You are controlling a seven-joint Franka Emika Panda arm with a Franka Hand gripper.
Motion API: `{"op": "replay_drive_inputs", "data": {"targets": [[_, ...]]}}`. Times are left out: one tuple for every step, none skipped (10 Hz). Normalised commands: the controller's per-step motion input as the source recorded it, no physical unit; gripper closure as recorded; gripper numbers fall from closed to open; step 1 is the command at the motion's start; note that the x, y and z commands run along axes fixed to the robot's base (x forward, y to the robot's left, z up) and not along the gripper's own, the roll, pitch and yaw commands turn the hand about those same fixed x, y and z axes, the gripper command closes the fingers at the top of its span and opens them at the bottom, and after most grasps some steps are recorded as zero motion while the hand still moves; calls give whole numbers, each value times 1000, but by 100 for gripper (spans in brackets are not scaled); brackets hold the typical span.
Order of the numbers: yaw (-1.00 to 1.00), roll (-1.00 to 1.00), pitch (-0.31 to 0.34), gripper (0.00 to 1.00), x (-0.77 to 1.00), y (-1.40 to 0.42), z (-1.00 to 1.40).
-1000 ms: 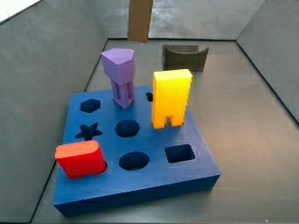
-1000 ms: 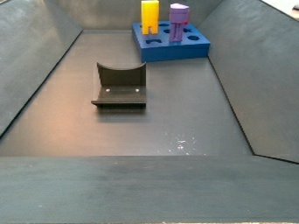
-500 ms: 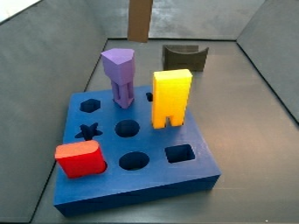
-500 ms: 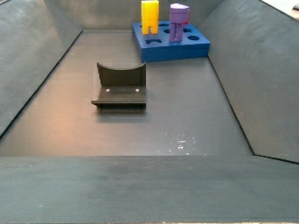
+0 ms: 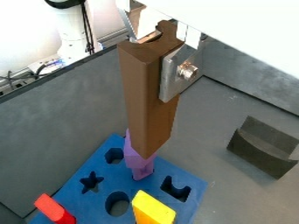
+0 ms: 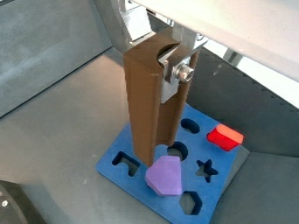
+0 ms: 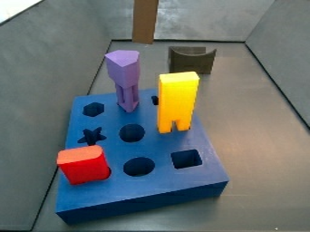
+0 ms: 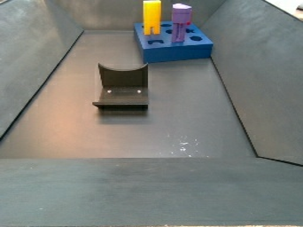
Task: Pick up the arch object. Move up. Place the arch object on the fixture. Regrasp the arch object. Move to above the board. Insert the arch object.
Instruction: Move to above the board, then insert the arch object.
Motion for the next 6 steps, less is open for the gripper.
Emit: {"op": "replay_drive_inputs", "data": {"targets": [[5,-224,-284,100,-230,131,25],[5,-224,-284,100,-230,130,26],[5,-224,-284,100,-230,130,26],[5,-224,-284,100,-230,130,26],[5,-224,-284,100,-230,130,26],[-49,-13,0,100,46,0,-20]]}}
